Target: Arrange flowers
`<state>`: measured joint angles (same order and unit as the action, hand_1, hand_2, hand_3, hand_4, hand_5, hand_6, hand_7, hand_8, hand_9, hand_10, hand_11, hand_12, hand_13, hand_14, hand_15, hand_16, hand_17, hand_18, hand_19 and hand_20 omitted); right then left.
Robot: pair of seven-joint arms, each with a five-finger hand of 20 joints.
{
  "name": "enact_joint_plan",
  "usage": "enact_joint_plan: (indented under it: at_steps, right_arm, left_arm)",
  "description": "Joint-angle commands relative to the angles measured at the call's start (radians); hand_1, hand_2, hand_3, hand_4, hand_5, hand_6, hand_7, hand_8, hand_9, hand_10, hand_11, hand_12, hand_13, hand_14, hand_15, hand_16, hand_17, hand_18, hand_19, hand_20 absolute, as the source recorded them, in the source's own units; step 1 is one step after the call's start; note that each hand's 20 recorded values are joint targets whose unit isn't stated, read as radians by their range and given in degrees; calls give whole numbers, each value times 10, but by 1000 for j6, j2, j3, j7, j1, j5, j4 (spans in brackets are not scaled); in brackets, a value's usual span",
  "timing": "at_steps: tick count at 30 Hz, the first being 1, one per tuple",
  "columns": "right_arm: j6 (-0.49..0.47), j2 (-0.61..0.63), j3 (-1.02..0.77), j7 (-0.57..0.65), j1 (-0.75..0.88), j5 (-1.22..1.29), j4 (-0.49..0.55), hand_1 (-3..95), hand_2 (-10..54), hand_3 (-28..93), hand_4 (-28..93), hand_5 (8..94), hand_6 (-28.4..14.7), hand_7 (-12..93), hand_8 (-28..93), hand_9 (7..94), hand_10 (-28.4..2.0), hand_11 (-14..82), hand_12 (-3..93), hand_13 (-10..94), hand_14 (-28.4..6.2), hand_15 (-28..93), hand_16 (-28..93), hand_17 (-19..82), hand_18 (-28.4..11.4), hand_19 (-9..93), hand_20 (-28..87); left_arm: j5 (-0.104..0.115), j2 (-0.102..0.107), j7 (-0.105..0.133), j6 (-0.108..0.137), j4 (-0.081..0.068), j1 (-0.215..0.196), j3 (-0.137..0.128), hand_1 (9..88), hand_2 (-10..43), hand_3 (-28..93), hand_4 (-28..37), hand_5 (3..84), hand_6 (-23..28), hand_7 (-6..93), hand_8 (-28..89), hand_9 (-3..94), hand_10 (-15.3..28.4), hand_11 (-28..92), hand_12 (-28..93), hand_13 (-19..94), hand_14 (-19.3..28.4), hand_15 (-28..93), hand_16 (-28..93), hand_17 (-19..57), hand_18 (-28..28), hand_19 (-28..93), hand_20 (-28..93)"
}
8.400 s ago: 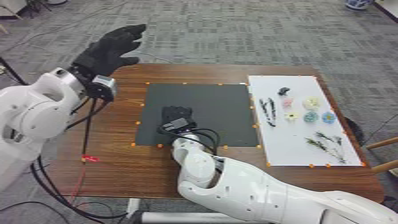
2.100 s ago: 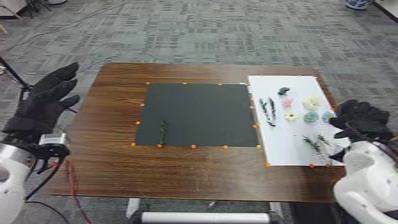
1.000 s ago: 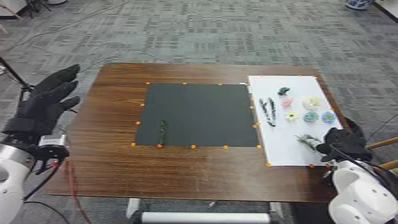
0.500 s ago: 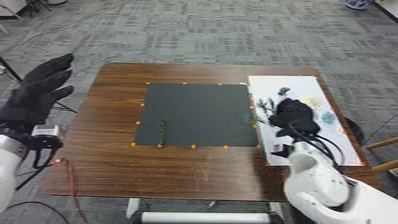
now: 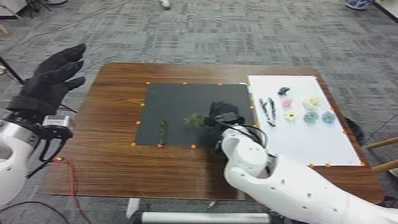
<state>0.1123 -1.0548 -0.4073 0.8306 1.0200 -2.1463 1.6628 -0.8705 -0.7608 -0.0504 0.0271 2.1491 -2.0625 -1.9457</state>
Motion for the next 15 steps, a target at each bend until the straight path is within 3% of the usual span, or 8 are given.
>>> enact_joint_plan:
  at_steps: [1,3,5,7,9,15]
  right_arm:
    - [-93,-100,10,-22,-6,10,-12,261,68,920,-135,861,19,462,274,889,-88,666,604,809,-104,865,439,412,-242,930,458]
    - [-111,-115,13,-23,-8,17,-5,252,84,922,-130,867,20,471,232,896,-87,663,607,815,-103,866,438,419,-243,932,460]
    - [-130,-132,12,-18,-9,16,-1,247,94,924,-129,873,20,468,210,900,-86,663,606,821,-103,866,437,425,-243,932,461]
    - [-146,-144,6,-15,-7,38,-1,242,107,922,-125,875,21,487,139,904,-86,661,605,828,-101,865,435,434,-244,932,465]
    - [-164,-161,3,-1,-9,41,-8,239,122,920,-129,880,20,513,24,907,-84,662,594,836,-99,863,431,444,-244,932,471]
    - [-146,-200,6,42,-15,32,-42,251,141,894,-163,890,26,478,-14,918,-78,639,597,851,-88,850,429,462,-246,932,475]
  left_arm:
    - [13,-47,29,14,18,-61,-33,256,-90,664,-283,167,11,190,-99,93,66,85,207,3,78,228,3,-181,175,329,89]
    - [42,-83,46,35,33,-122,-53,256,-90,664,-283,166,11,190,-99,93,65,85,207,-1,75,226,4,-180,172,327,88]
    - [38,-114,46,51,43,-164,-67,256,-91,665,-283,166,10,189,-99,93,66,85,207,-1,74,224,4,-180,171,325,89]
    - [40,-129,47,69,48,-192,-72,257,-93,667,-283,166,10,189,-99,94,66,84,206,-1,74,224,5,-179,170,325,90]
    - [39,-134,44,68,48,-207,-82,257,-94,668,-283,168,10,189,-100,95,66,85,206,-1,74,224,6,-179,170,325,91]
    - [32,-123,35,63,44,-198,-74,257,-95,667,-283,169,10,192,-100,96,65,87,203,0,75,230,6,-179,169,326,93]
